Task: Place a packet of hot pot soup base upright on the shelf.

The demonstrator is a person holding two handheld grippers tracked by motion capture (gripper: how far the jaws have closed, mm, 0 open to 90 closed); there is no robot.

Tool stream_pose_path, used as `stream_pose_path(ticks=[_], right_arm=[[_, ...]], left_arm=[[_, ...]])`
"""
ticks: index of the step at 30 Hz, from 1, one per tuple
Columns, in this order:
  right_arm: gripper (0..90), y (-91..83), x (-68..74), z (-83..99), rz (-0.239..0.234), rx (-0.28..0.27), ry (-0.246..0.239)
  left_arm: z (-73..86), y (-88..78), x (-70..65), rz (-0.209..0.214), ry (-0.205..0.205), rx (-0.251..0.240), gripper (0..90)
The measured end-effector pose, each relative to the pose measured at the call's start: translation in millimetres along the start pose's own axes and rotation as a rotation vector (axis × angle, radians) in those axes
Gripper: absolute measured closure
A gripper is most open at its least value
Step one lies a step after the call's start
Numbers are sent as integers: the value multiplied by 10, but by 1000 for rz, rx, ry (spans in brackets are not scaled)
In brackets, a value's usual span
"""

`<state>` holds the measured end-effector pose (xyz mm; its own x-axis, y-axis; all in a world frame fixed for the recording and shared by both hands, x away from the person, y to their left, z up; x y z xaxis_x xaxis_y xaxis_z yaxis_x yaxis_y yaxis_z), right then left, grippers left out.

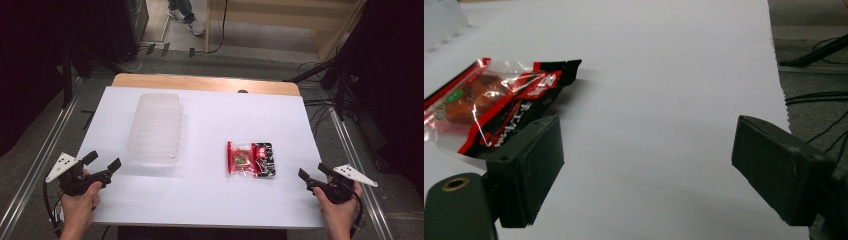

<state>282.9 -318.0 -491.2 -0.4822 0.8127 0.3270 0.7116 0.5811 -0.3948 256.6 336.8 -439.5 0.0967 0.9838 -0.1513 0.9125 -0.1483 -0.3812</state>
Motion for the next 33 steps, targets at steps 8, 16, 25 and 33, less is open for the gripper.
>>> stream_pose_path(ticks=[8, 16, 25, 33], right_arm=[[219, 48, 167, -73, 47, 13, -73], [302, 109, 274, -146, 60, 2, -58], [453, 101, 346, -166, 62, -28, -60], [481, 122, 391, -158, 44, -12, -72]], left_arm=[[-125, -37, -224, 55, 26, -5, 499], [-151, 60, -474, 120, 41, 28, 778], [-144, 246, -928, 197, 117, 82, 871], [-141, 407, -1299, 263, 165, 114, 900]])
Point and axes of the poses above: each handheld gripper's, and its own axes: y roughly forward along the jaws, z roughly out of its underside, x roughly to its left, the point moved 3 cm from there along y, roughly forward along the jaws, and after that the axes turned 13 degrees about -z, right-handed, at the moved point
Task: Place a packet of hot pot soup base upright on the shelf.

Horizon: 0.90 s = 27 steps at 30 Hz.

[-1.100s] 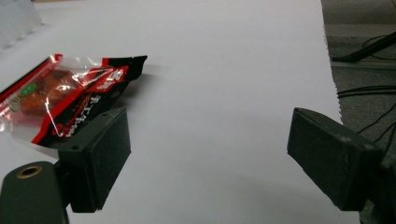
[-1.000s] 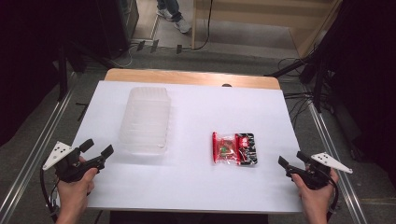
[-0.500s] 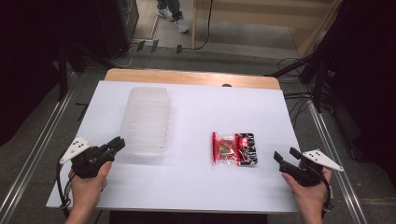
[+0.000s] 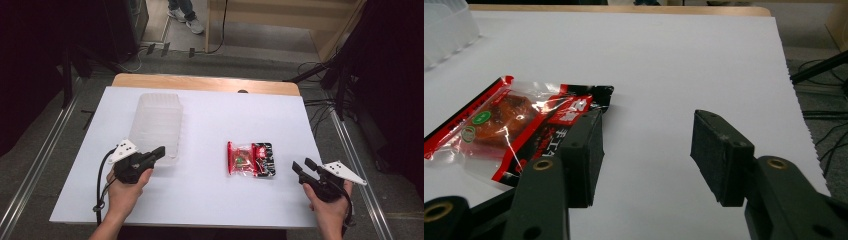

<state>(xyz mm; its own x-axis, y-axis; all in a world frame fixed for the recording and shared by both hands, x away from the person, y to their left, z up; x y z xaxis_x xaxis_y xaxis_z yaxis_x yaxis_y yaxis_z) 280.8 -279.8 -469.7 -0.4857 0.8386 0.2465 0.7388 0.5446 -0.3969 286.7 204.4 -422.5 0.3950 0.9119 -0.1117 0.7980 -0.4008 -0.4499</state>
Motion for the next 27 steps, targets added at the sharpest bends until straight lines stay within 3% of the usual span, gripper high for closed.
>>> stream_pose_path(ticks=[3, 13, 27], right_arm=[[478, 22, 27, 9, -20, 6, 5], [479, 33, 58, -7, -14, -8, 8], [425, 111, 131, 0, -47, 31, 27]], left_arm=[[7, 113, -123, 20, 10, 24, 900], [14, 296, -364, 61, 37, 43, 900], [34, 564, -722, 122, 65, 68, 900]])
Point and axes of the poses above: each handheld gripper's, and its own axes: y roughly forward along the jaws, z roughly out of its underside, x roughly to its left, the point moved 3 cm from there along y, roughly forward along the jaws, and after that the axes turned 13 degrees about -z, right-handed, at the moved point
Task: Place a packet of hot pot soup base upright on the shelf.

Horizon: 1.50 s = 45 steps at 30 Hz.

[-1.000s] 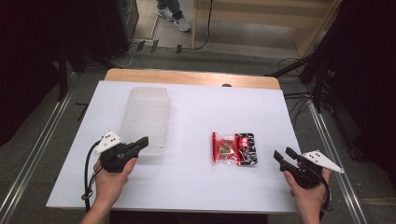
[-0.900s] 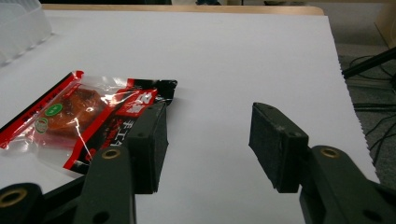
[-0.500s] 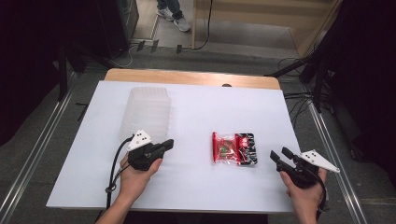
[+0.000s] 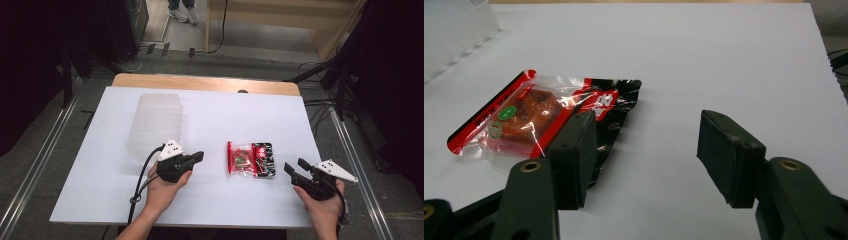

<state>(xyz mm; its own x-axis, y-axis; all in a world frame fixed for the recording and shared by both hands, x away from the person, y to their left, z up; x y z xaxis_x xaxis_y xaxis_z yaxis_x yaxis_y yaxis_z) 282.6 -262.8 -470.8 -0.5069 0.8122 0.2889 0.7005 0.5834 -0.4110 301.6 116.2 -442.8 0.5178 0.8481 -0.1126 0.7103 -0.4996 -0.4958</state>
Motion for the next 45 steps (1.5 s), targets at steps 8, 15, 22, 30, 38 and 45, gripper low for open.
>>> stream_pose_path(ticks=[8, 15, 22, 30, 38, 45], right_arm=[[469, 15, 38, 1, -5, 4, -15], [481, 34, 69, -2, -10, 3, -22], [482, 44, 74, 0, -19, 4, -19], [475, 56, 92, -2, -21, 9, -21], [457, 77, 118, 0, -29, 16, -21], [448, 91, 129, 4, -34, 17, -19]], left_arm=[[-4, 133, -114, 5, 7, 8, 900], [-15, 269, -226, 24, 8, 20, 900], [-35, 369, -323, 32, 14, 23, 900], [-65, 439, -360, 37, 20, 24, 900], [-57, 546, -400, 37, 11, 36, 900], [-26, 649, -428, 32, 8, 51, 900]])
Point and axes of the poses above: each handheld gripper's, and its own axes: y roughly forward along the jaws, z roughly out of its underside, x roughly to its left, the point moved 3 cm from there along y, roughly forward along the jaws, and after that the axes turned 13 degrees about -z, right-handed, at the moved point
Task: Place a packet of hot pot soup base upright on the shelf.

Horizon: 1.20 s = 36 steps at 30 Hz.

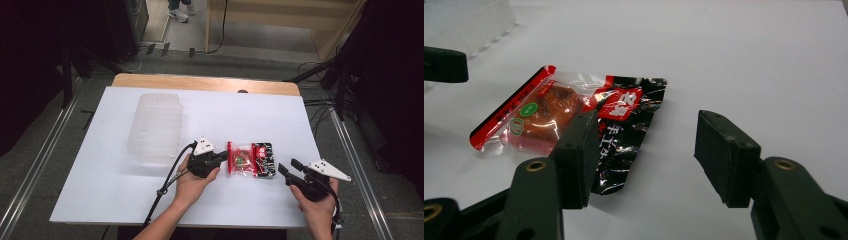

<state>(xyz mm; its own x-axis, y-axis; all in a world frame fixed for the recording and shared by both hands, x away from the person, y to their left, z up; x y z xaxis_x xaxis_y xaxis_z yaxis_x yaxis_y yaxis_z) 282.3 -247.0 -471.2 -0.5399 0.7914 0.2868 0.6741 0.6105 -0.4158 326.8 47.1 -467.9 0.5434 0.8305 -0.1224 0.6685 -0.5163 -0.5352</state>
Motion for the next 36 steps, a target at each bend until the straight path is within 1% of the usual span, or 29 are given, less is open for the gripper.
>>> stream_pose_path(ticks=[2, 7, 12, 14, 15, 18, 20, 21, 22, 23, 24, 25, 27, 28, 29, 30, 31, 36], right_arm=[[446, -1, 1, 2, -1, -1, 3], [446, 2, 6, 4, -2, 2, -2], [446, 2, 0, 8, -3, 3, 1], [446, 3, -1, 10, -2, 2, 4], [446, 4, 3, 11, -4, 4, 3], [446, 8, 7, 11, -4, 4, 0], [446, 10, 11, 12, -4, 6, -1], [446, 12, 12, 14, -2, 7, -1], [446, 12, 13, 16, -3, 7, -1], [446, 12, 14, 17, -2, 7, 0], [445, 11, 13, 18, -2, 8, 0], [445, 11, 12, 19, -3, 7, 0], [438, 9, 12, 20, -4, 7, 3], [429, 8, 12, 20, -4, 7, 4], [429, 8, 12, 20, -4, 7, 4], [419, 9, 13, 18, -5, 6, 6], [410, 9, 14, 17, -6, 6, 8], [389, 5, 44, 3, -23, -6, 21]], left_arm=[[17, 43, -1, -5, -2, 3, 900], [32, 81, -19, -14, -1, 8, 900], [69, 138, -14, -25, 4, 34, 900], [71, 145, -14, -24, 3, 34, 900], [67, 153, -21, -20, -5, 29, 900], [62, 165, -42, -16, -3, 28, 900], [70, 185, -65, -1, 2, 37, 900], [78, 194, -75, -1, 2, 44, 900], [108, 222, -72, -15, 20, 73, 900], [123, 234, -69, -20, 19, 91, 900], [123, 234, -69, -20, 19, 91, 900], [136, 249, -59, -29, 17, 111, 900], [139, 250, -58, -35, 21, 116, 900], [157, 261, -57, -58, 31, 138, 900], [157, 261, -57, -58, 31, 138, 900], [167, 268, -54, -67, 33, 153, 900], [174, 273, -57, -68, 31, 164, 900], [195, 294, -63, -87, 44, 188, 900]])
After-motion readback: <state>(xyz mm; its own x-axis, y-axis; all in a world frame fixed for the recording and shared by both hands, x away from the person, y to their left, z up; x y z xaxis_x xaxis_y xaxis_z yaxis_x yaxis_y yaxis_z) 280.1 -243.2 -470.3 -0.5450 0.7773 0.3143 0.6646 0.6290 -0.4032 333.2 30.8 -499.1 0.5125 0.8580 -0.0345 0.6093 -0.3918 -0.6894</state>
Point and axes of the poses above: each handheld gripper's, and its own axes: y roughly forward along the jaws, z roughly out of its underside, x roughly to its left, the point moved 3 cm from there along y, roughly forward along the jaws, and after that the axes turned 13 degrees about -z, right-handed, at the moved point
